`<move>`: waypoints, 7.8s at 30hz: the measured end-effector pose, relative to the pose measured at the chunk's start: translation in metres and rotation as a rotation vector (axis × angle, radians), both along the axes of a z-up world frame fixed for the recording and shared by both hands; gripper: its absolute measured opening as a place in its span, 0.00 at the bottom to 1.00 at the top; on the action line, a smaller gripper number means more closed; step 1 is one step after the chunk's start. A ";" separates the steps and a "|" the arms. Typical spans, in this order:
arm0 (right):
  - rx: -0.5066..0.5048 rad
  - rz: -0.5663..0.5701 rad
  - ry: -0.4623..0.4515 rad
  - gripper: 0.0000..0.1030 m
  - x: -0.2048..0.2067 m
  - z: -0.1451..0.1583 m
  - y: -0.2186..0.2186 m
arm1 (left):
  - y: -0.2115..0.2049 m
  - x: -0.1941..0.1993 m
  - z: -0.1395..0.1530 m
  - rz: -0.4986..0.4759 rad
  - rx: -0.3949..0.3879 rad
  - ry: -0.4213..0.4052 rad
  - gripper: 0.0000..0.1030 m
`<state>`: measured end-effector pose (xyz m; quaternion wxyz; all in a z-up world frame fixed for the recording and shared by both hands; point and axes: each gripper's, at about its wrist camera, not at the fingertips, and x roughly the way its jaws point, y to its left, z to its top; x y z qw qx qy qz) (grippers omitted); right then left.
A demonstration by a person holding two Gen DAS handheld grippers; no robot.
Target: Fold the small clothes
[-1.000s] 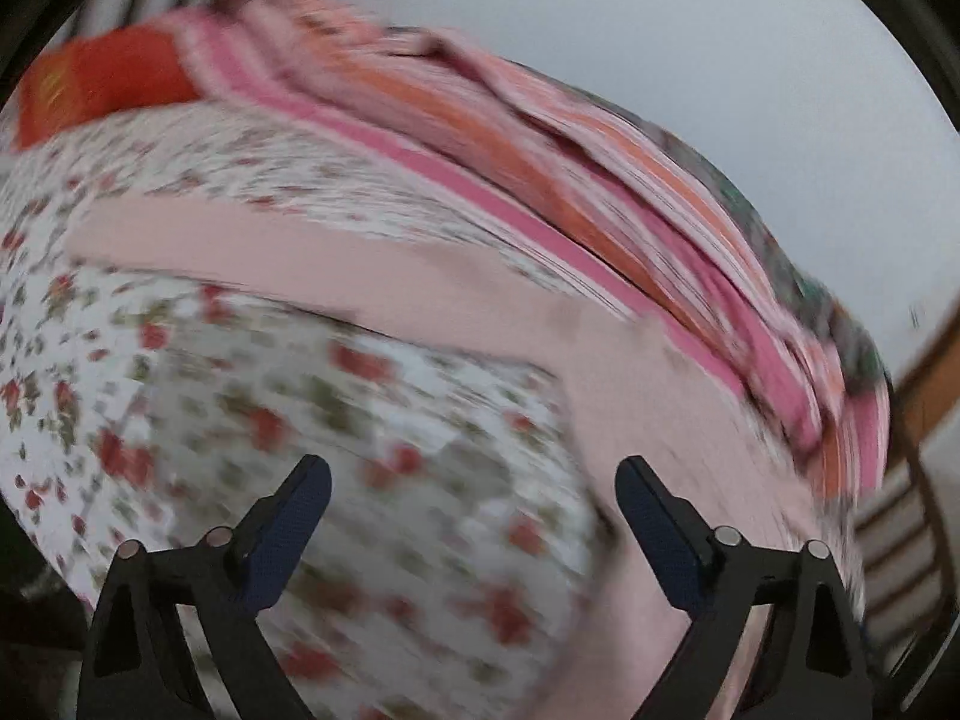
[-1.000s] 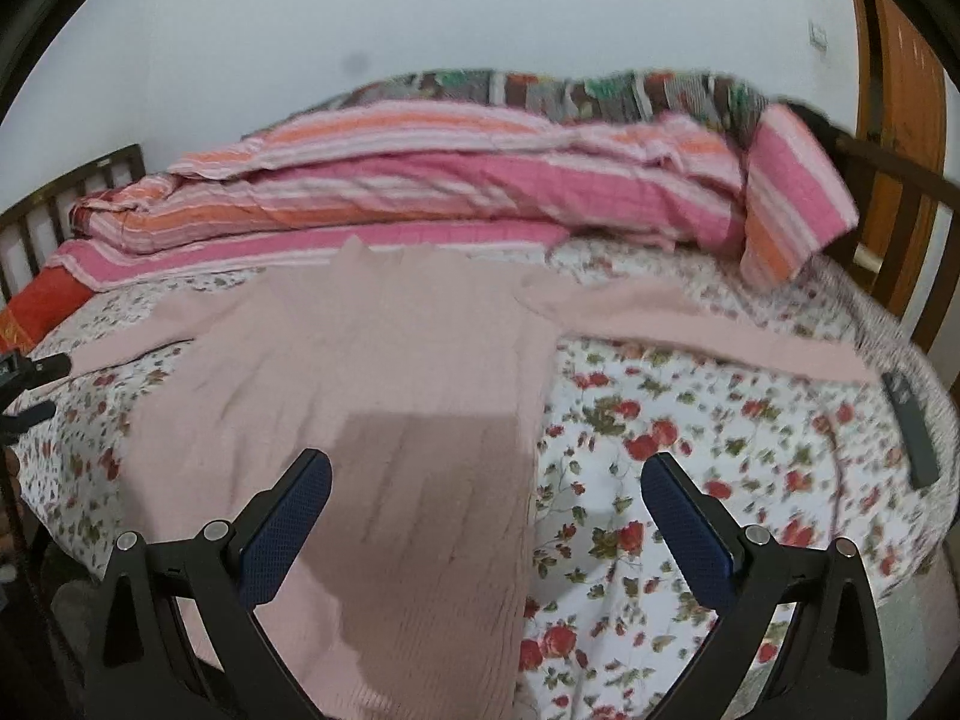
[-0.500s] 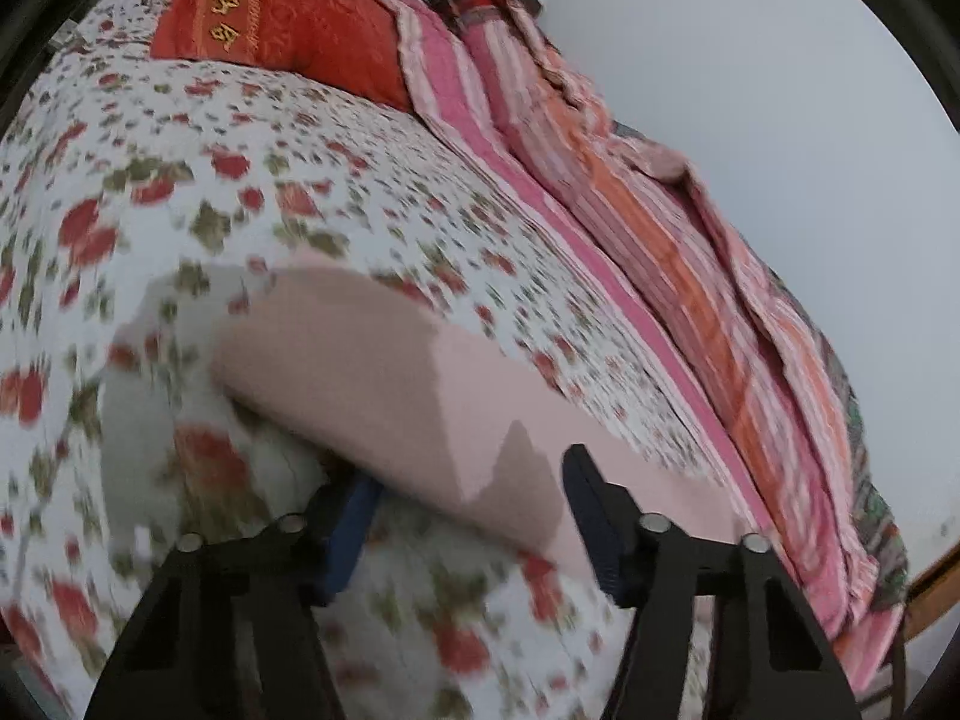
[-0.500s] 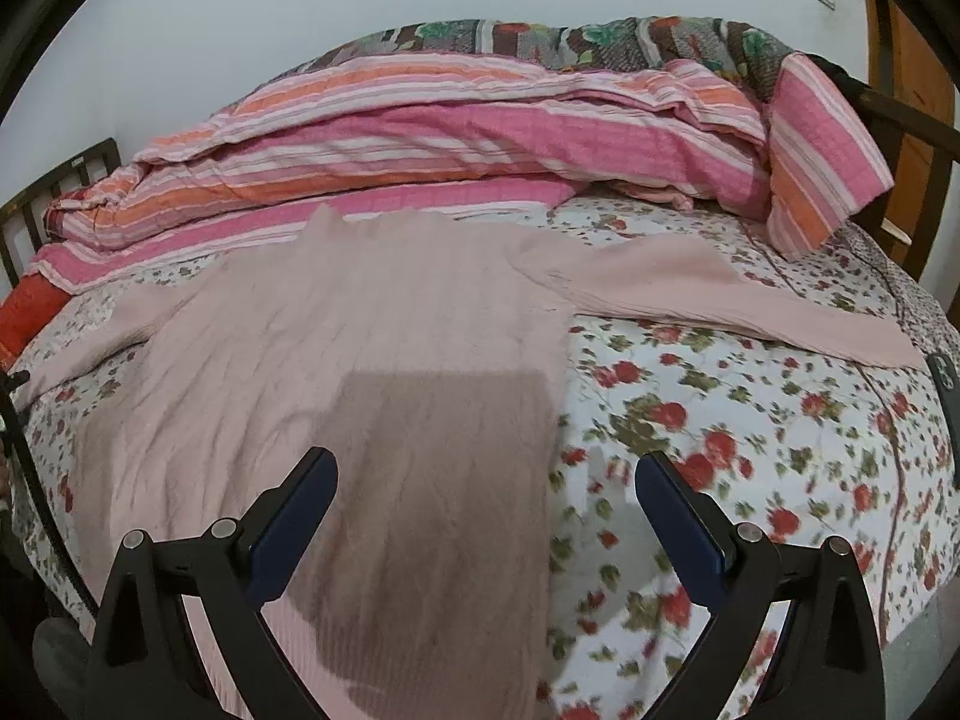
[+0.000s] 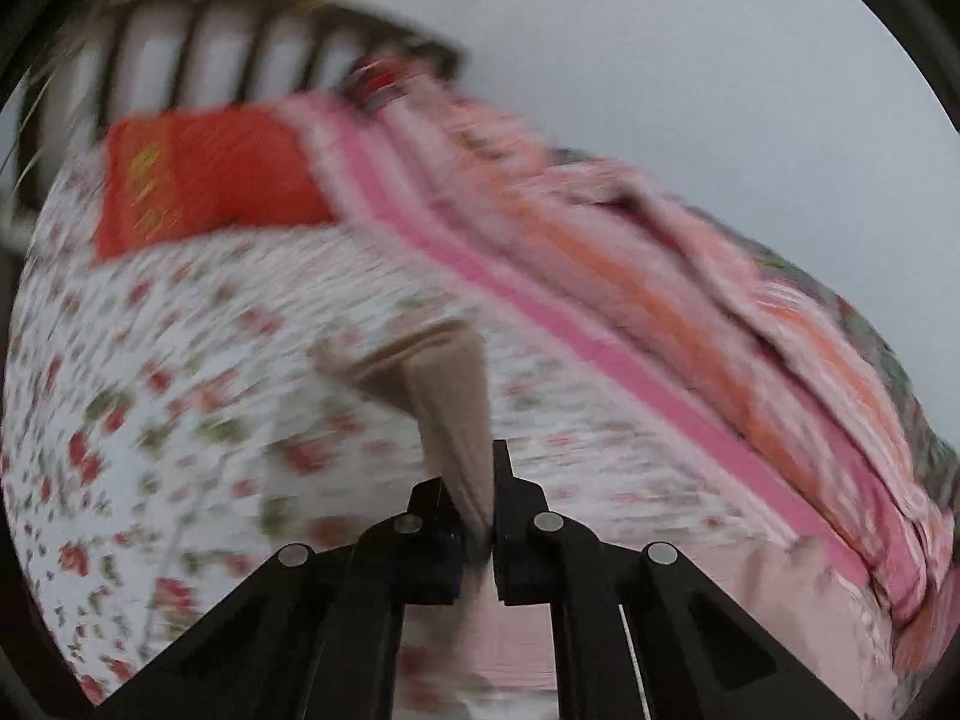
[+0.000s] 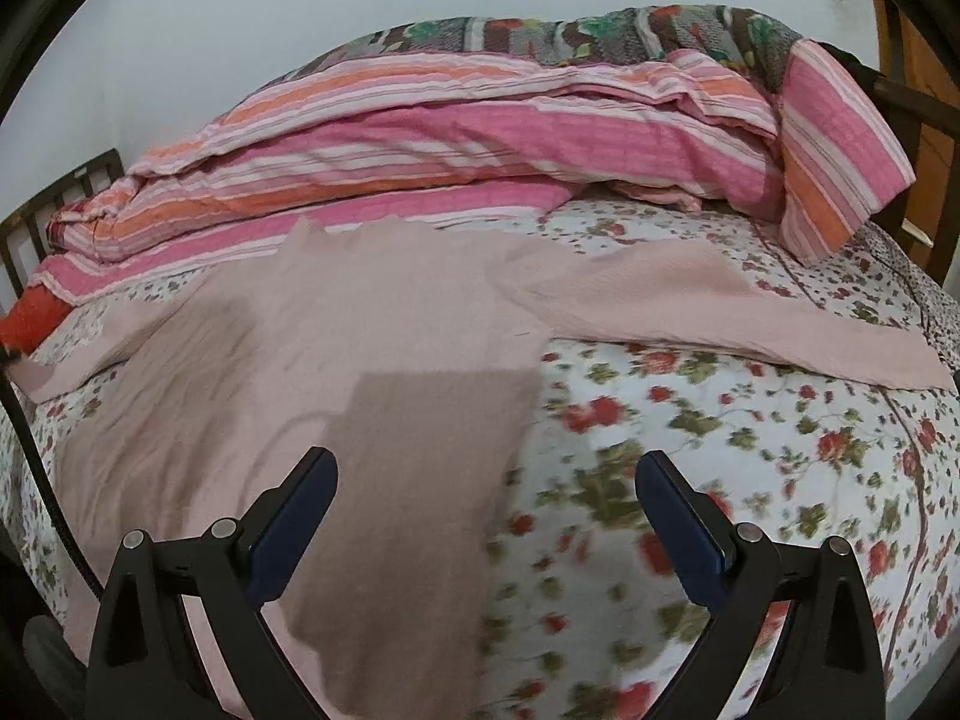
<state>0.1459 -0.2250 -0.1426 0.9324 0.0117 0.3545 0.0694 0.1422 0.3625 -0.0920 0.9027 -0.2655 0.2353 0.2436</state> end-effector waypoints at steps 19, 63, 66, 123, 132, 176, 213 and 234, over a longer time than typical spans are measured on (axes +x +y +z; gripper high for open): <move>-0.005 -0.150 0.000 0.95 -0.029 0.012 -0.105 | -0.453 0.162 -0.006 -0.819 0.222 0.071 0.08; 0.090 0.086 0.117 0.11 0.147 -0.012 -0.022 | -0.258 0.133 -0.065 -0.617 0.065 0.159 0.75; 0.108 0.079 0.098 0.40 0.138 -0.005 -0.051 | -0.260 0.136 -0.072 -0.617 0.075 0.196 0.76; -0.135 0.155 -0.377 0.05 0.121 0.173 0.100 | -0.103 0.052 -0.041 -0.326 -0.058 -0.025 0.89; -0.052 0.470 0.019 0.22 0.149 0.039 0.272 | -0.085 0.048 -0.043 -0.318 -0.056 -0.018 0.89; 0.014 0.017 0.086 0.63 0.104 0.006 -0.030 | -0.210 0.105 -0.060 -0.668 0.001 0.069 0.67; 0.019 -0.019 0.139 0.70 0.169 -0.026 -0.006 | -0.233 0.141 -0.077 -0.611 0.134 0.211 0.20; -0.013 0.003 0.117 0.70 0.163 -0.024 0.000 | -0.251 0.137 -0.075 -0.663 0.221 0.245 0.46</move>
